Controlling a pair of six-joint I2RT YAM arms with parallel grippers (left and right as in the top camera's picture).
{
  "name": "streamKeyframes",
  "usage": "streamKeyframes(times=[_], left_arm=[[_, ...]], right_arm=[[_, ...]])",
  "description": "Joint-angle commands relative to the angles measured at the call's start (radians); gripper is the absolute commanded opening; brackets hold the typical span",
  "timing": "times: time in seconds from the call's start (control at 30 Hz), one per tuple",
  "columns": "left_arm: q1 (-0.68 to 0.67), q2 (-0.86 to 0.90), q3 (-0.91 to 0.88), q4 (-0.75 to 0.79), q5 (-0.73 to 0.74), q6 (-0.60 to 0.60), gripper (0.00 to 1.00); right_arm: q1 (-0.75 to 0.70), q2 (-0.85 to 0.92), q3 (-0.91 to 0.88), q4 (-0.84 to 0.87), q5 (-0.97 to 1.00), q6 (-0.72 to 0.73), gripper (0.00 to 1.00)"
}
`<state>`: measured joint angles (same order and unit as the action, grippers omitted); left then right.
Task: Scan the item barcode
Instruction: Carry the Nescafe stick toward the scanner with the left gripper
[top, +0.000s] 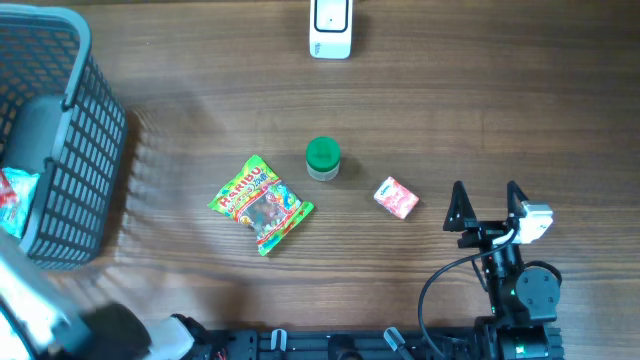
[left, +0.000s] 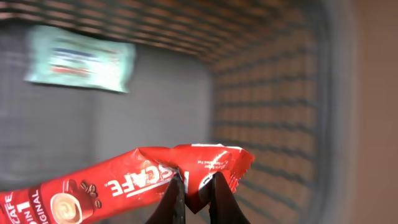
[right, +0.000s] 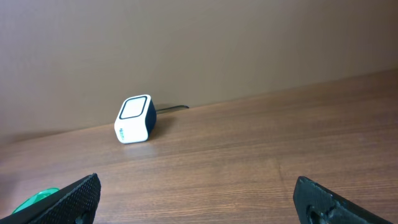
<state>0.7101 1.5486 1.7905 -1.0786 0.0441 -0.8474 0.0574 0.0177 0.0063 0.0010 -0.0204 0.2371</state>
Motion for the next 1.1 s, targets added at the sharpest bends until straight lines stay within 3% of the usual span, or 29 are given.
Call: streamKeyframes(times=[0.0,0.17,0.37,0.53,0.7,0.83,1.07], left_arm=[[-0.084,-0.195,0.01,0.032,0.131,0.013,0.04],[-0.27,-0.351,0.01,0.045,0.13,0.014,0.04],[-0.649,-0.374,0.008,-0.069,0.121,0.014,0.04],[-0.956,-0.237,-0.005,-0.168,0.025,0.005,0.04],[-1.181,-0.045,-0.054,-0.138,0.007,-0.089,0.04],[-1.332,0.15,-0.058,-0.081,0.009,-0.142,0.04],[-1.484,0.345,-0.058,-0.045,0.01,-0.235,0.04]], right_arm=[[0.005,-0.004,-0.001,0.005,0.014,0.002,1.0],[0.005,-0.004,-0.001,0.005,0.014,0.002,1.0],[0.005,-0.004,-0.001,0.005,0.014,0.001,1.0],[0.005,-0.004,-0.001,0.005,0.014,0.002,1.0],[0.005,-0.004,-0.001,0.005,0.014,0.002,1.0],[0.005,-0.004,-0.001,0.005,0.014,0.002,1.0],[0.005,-0.004,-0.001,0.005,0.014,0.002,1.0]])
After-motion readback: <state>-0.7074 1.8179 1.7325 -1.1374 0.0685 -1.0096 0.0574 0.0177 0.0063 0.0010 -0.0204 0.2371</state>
